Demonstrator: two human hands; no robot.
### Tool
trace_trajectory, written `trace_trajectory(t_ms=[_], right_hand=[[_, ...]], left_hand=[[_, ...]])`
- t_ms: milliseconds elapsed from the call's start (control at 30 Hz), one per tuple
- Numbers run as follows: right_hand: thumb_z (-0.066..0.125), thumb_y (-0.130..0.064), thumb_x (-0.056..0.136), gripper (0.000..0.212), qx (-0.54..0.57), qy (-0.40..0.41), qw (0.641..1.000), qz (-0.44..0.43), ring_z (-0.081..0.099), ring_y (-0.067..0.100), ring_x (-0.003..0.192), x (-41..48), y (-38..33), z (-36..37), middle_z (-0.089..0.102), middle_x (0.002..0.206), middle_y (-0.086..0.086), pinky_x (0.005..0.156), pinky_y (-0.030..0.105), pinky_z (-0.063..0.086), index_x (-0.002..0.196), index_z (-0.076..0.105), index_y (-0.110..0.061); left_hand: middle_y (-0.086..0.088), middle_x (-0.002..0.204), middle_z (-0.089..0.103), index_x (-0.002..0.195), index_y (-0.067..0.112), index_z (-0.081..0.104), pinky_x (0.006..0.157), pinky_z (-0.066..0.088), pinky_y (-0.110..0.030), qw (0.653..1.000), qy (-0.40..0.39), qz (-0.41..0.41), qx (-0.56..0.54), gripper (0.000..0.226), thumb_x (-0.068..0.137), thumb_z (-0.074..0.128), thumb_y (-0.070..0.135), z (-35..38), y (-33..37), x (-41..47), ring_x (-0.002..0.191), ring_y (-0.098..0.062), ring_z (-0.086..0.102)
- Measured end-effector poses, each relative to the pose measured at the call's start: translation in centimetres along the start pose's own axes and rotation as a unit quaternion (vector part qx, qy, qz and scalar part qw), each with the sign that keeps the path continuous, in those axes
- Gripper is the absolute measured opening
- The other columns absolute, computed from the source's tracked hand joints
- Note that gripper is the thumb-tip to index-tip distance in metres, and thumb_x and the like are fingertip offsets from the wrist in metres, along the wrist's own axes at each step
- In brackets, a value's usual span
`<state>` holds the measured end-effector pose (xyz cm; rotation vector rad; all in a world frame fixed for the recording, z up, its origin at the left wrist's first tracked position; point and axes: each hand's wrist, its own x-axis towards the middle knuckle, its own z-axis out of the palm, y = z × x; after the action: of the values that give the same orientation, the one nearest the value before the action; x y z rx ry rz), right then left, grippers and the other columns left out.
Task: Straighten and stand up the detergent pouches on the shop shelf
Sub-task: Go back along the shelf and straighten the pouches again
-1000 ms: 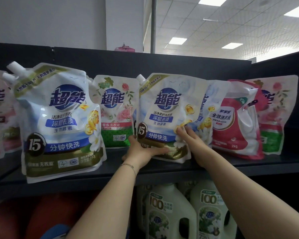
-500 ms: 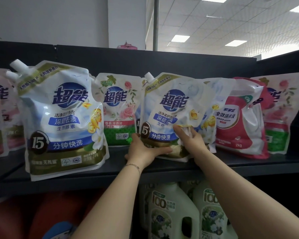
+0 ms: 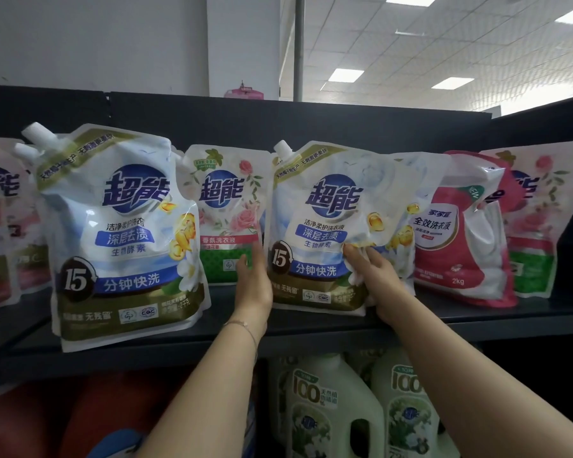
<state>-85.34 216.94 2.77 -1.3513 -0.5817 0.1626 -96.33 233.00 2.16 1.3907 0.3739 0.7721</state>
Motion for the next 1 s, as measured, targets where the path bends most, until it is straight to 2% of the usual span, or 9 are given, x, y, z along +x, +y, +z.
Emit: trace_trajectory(t_ms=[133,300,433,500,567,767,833,933,1000], right_hand=[[0.073,-0.025,0.078,0.046,0.109,-0.019,0.994,0.008,0.070,0.031,0.099,0.1,-0.1,-0.9,0.070,0.113,0.014,0.078,0.043,0.058,0.118,0.058,-0.011],[0.077,-0.032,0.070,0.052,0.048,-0.060,0.997,0.001,0.070,0.026,0.100,-0.1,0.0,-0.6,0.071,0.112,0.006,0.082,0.039,0.056,0.117,0.057,-0.024],[0.072,-0.038,0.073,0.048,0.044,-0.029,0.999,0.000,0.070,0.022,0.099,-0.1,-0.1,-0.3,0.072,0.111,0.004,0.079,0.034,0.056,0.117,0.060,-0.023],[0.072,-0.041,0.074,0.056,0.036,-0.009,0.999,-0.006,0.070,0.021,0.097,-0.1,-0.1,-0.1,0.072,0.109,0.003,0.078,0.034,0.056,0.123,0.058,-0.018],[0.069,-0.040,0.082,0.041,0.018,0.001,1.000,-0.013,0.068,0.018,0.094,-0.2,-0.2,0.1,0.070,0.104,-0.002,0.073,0.030,0.053,0.117,0.057,-0.023],[0.057,-0.032,0.094,0.004,0.033,-0.001,0.999,-0.042,0.067,0.009,0.083,-0.7,-0.6,0.6,0.069,0.098,-0.006,0.069,0.025,0.050,0.097,0.059,-0.029],[0.048,-0.036,0.099,0.018,0.064,0.037,0.996,-0.040,0.063,0.013,0.086,-0.7,-0.9,1.1,0.067,0.092,-0.004,0.081,0.033,0.048,0.090,0.058,-0.024],[0.037,-0.050,0.100,0.033,-0.012,0.081,0.994,-0.067,0.062,0.019,0.108,-0.2,-0.1,1.4,0.067,0.113,0.002,0.100,0.044,0.047,0.104,0.061,-0.027],[0.031,-0.053,0.101,0.044,-0.055,0.098,0.989,-0.093,0.061,0.015,0.110,-0.5,0.3,1.5,0.066,0.118,0.001,0.099,0.038,0.049,0.116,0.060,-0.023]], left_hand=[[-0.001,0.135,0.052,0.143,0.018,0.040,0.094,0.043,-0.035,0.999,0.006,-0.003,0.037,0.062,0.094,0.046,0.056,0.1,-0.4,0.5,0.114,-0.018,0.051],[0.000,0.118,0.064,0.124,0.018,0.051,0.072,0.049,-0.025,0.998,-0.052,-0.008,-0.031,0.066,0.071,0.076,0.049,0.0,0.0,-0.1,0.097,-0.012,0.062],[-0.002,0.125,0.060,0.122,0.020,0.051,0.094,0.052,-0.037,0.998,-0.059,0.014,0.026,0.113,0.025,0.091,0.062,0.0,-0.2,-0.1,0.109,-0.018,0.061],[-0.001,0.135,0.049,0.133,0.020,0.043,0.103,0.046,-0.042,0.994,-0.064,0.025,0.081,0.135,0.014,0.089,0.065,-0.1,-0.2,-0.2,0.120,-0.020,0.052],[0.000,0.138,0.041,0.140,0.019,0.036,0.107,0.042,-0.043,0.990,-0.073,0.023,0.120,0.146,0.011,0.089,0.064,-0.3,-0.2,-0.3,0.126,-0.021,0.045],[-0.001,0.140,0.037,0.141,0.019,0.033,0.108,0.040,-0.045,0.987,-0.063,0.037,0.146,0.137,0.021,0.089,0.055,-0.3,-0.5,-0.4,0.128,-0.022,0.043],[0.000,0.139,0.039,0.141,0.020,0.032,0.107,0.041,-0.043,0.987,-0.059,0.043,0.142,0.137,0.022,0.090,0.055,-0.3,-0.5,-0.3,0.127,-0.022,0.043],[0.001,0.141,0.035,0.144,0.024,0.026,0.108,0.039,-0.043,0.986,-0.066,0.064,0.140,0.138,0.027,0.093,0.053,-0.2,-0.5,-0.5,0.131,-0.021,0.040],[0.001,0.146,0.031,0.147,0.028,0.020,0.110,0.035,-0.042,0.981,-0.073,0.087,0.160,0.144,0.026,0.092,0.057,0.1,-0.4,-0.9,0.136,-0.021,0.034]])
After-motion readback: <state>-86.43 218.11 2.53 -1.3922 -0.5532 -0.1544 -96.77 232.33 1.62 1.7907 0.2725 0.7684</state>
